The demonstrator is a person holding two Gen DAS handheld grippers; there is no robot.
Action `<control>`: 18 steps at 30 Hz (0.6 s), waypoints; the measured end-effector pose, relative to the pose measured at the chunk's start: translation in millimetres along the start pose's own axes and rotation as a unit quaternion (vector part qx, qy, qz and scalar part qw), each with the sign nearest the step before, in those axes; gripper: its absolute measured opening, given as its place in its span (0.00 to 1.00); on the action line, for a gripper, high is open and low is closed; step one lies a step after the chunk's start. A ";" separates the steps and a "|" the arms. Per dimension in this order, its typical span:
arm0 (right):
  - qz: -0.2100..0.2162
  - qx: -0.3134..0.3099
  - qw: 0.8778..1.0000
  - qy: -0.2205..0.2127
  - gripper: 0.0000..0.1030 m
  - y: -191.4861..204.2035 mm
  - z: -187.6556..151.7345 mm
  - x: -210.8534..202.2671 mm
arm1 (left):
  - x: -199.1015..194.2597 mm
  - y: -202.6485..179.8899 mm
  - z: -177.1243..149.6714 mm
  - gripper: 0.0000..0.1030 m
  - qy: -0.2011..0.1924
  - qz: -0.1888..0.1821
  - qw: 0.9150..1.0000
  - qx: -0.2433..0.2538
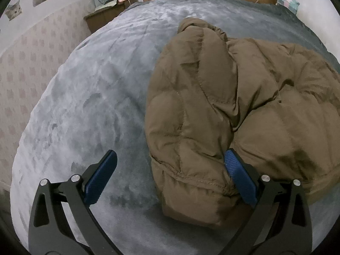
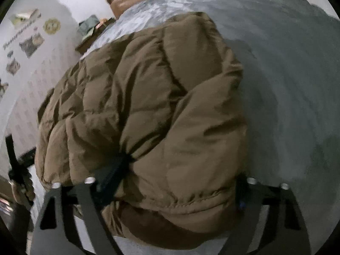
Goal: Fold large clothes
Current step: 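Grasp the jacket side with the right tool and fold it over the body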
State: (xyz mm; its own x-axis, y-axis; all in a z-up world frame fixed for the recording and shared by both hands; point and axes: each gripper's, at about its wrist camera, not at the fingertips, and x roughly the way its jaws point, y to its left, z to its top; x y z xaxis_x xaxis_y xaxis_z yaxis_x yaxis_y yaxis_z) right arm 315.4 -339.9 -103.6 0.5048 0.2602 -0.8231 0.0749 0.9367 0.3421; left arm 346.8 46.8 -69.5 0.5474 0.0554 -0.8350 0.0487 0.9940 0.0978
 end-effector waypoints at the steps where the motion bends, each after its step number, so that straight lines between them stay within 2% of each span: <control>1: -0.006 -0.008 1.000 0.002 0.71 4.2 0.5 -0.1 | 0.1 0.8 -0.3 0.97 0.001 -0.003 1.000 -0.003; 3: -0.020 -0.023 1.000 0.005 0.63 11.6 1.8 -0.4 | 0.2 2.6 -1.5 0.97 0.002 -0.006 1.000 -0.004; 5: -0.032 -0.034 0.999 0.008 0.60 18.5 3.6 -0.5 | -0.2 4.0 -2.4 0.97 0.002 -0.007 1.000 -0.002; 11: -0.060 -0.049 0.997 0.015 0.58 30.3 5.6 0.7 | -2.9 12.4 -4.2 0.97 0.003 -0.019 1.000 0.003; 14: -0.063 -0.053 0.997 0.015 0.58 29.3 2.8 0.0 | -2.2 22.6 -5.1 0.97 0.010 -0.052 0.999 -0.008; 18: -0.059 -0.048 0.997 0.013 0.58 24.9 0.3 0.2 | 4.5 38.4 -3.1 0.97 0.023 -0.115 0.993 -0.033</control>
State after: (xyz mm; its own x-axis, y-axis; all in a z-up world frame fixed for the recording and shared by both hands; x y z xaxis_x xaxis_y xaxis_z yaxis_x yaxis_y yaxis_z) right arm 317.6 -316.6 -95.1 0.4750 0.1524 -0.8667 0.0484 0.9789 0.1987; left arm 348.6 85.5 -71.1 0.4895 -0.1710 -0.8551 0.1121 0.9848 -0.1327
